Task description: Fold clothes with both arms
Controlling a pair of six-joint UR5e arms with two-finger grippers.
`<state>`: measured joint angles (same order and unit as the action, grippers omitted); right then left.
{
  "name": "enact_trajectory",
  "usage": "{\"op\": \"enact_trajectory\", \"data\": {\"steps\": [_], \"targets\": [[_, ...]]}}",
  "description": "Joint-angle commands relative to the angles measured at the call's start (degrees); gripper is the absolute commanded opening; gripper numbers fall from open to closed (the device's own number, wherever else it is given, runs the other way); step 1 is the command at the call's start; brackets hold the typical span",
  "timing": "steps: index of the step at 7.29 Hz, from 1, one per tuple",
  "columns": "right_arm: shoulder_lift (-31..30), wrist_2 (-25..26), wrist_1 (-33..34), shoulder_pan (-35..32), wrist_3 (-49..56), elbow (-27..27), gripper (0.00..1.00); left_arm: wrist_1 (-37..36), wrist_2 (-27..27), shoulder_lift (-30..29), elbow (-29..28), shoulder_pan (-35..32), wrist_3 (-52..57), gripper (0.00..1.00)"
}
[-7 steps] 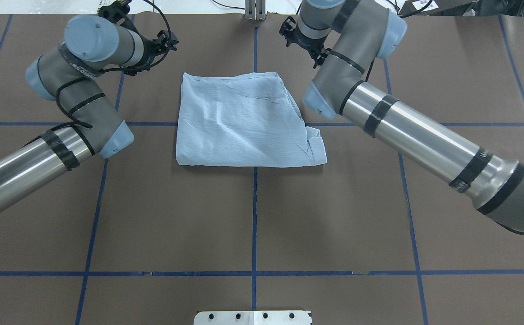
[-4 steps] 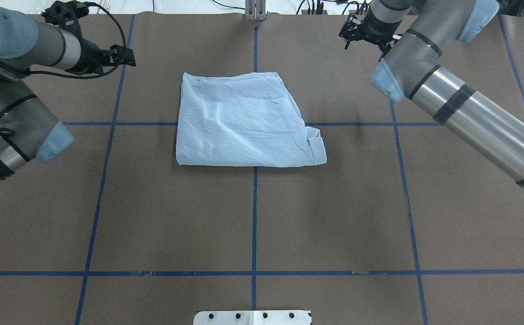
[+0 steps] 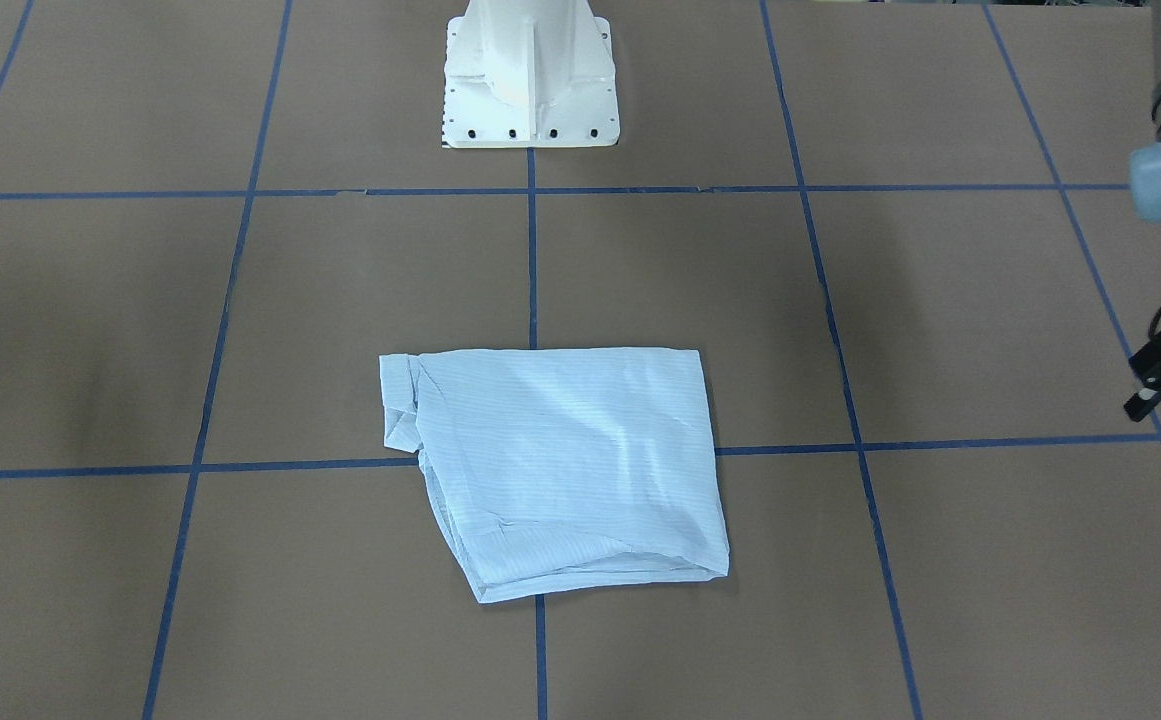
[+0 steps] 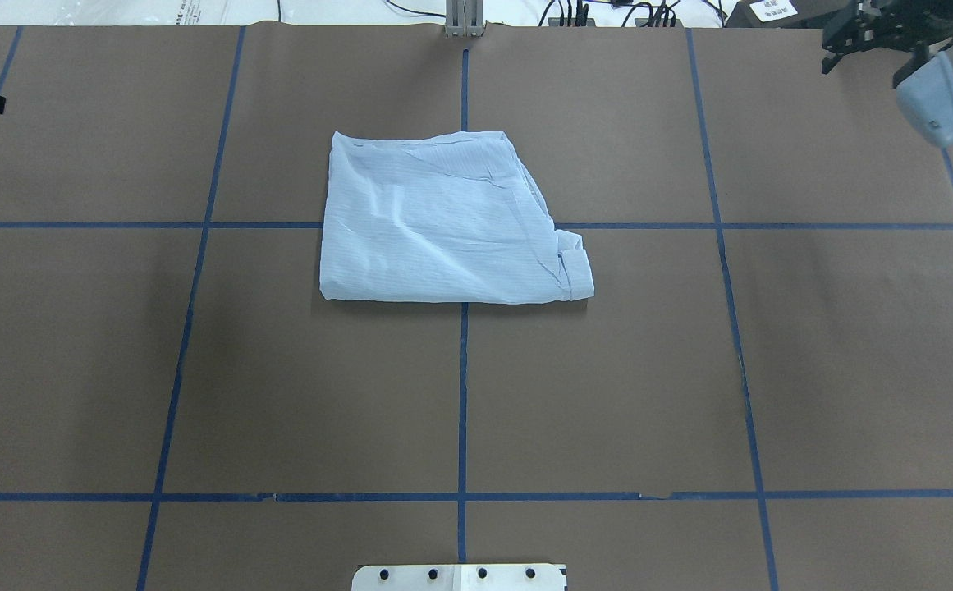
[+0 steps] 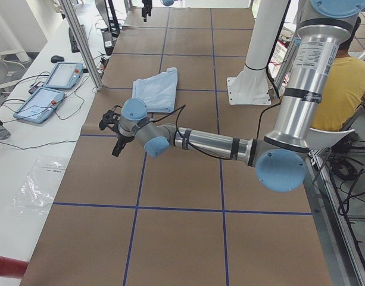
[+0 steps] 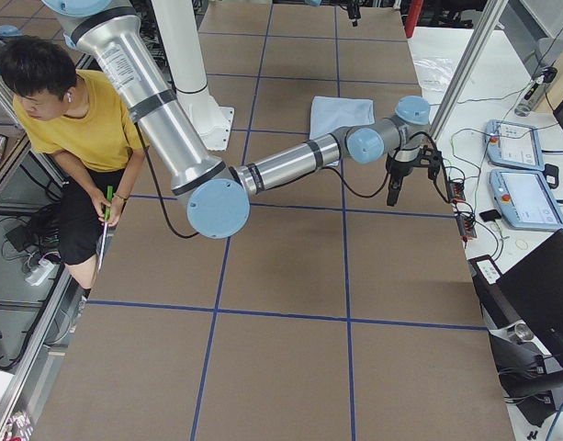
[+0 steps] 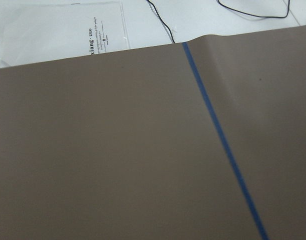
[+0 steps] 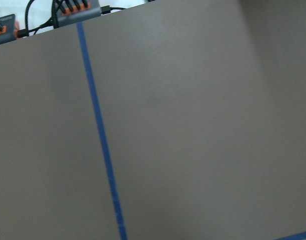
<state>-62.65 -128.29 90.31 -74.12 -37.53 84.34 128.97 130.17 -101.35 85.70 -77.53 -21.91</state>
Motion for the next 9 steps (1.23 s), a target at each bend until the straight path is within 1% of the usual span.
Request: {"op": "enact_trajectory", "data": {"steps": [1, 2, 3, 4, 5, 7, 8, 9], "targets": [[-5.8, 0.4, 8.7, -6.1, 19.5, 5.3, 1.0, -11.2, 3.7, 4.1, 6.6, -4.6, 7.8, 1.0], [-9.2, -0.3, 8.8, -8.8, 23.2, 7.2, 1.0, -13.5, 3.8, 5.6, 8.2, -5.8, 12.7, 1.0], [-13.4, -0.5, 8.4, -9.8, 23.6, 9.9, 1.0, -14.4, 3.8, 8.3, 8.8, -7.6, 18.7, 1.0], [-18.3, -0.9, 8.0, -9.9, 23.6, 14.8, 1.0, -15.1, 3.0, 9.8, 11.0, -7.8, 19.2, 1.0], [-21.0, -0.6, 8.1, -9.7, 23.6, 18.8, 1.0, -16.9, 2.3, 9.9, 10.5, -7.8, 19.4, 1.0], [-21.0, -1.2, 8.3, -9.5, 23.5, 18.8, 1.0, -17.2, 1.7, 9.3, 10.6, -7.7, 19.3, 1.0], [-20.8, -1.0, 8.1, -8.2, 23.2, 18.7, 1.0, -17.6, 2.1, 9.1, 11.4, -8.0, 19.2, 1.0], [-20.7, -0.8, 8.0, -6.8, 22.9, 18.4, 1.0, -20.6, 2.2, 8.6, 12.8, -9.7, 19.2, 1.0]]}}
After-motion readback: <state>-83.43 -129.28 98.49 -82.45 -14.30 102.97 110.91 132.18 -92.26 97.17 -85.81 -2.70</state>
